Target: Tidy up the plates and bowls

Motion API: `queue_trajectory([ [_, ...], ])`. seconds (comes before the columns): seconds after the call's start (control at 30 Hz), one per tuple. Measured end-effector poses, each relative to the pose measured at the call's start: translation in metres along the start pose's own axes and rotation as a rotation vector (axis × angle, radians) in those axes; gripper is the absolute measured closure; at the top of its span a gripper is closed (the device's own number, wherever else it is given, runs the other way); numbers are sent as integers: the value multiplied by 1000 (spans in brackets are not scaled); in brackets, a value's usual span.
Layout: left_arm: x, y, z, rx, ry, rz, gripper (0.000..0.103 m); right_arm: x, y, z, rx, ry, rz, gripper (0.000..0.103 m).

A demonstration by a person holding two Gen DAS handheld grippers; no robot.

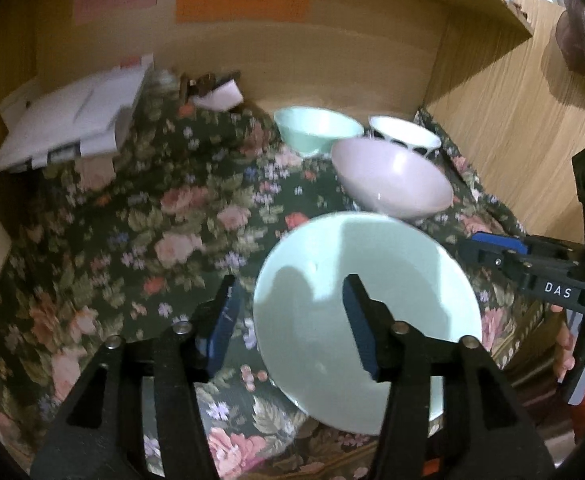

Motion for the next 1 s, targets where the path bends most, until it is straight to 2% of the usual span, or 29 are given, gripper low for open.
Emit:
queue_trajectory([
  [0.13, 3, -19, 2, -14, -17, 34, 36, 1, -14, 3, 5, 6, 30, 68],
  [0.27, -3, -37, 5, -24, -23, 51, 26, 2, -26, 8, 8, 24, 63, 56],
  [0.37, -12, -50, 9, -33, -18, 61, 23, 0, -36, 14, 9, 34, 81, 51],
  [0.63, -51, -76, 17, -55, -3, 54, 16, -12, -59, 38, -4, 64, 99, 47],
  [0.73, -70, -82, 20, -52, 14, 23, 15, -18, -63, 49, -20, 78, 101, 43],
  [1.0, -123, -88, 28, -48, 39, -69, 15, -46, -65, 80, -82, 90, 58, 42],
])
Point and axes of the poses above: each gripper's, at about its wrist camera, not at the fingertips, and x roughly against the way its jaws point, z to its right, y to its underside, the point moved 2 cm from there along -x, roughly the way its jaws point, and after that the axes turned 5 degrees about z, right-handed, at the moved point
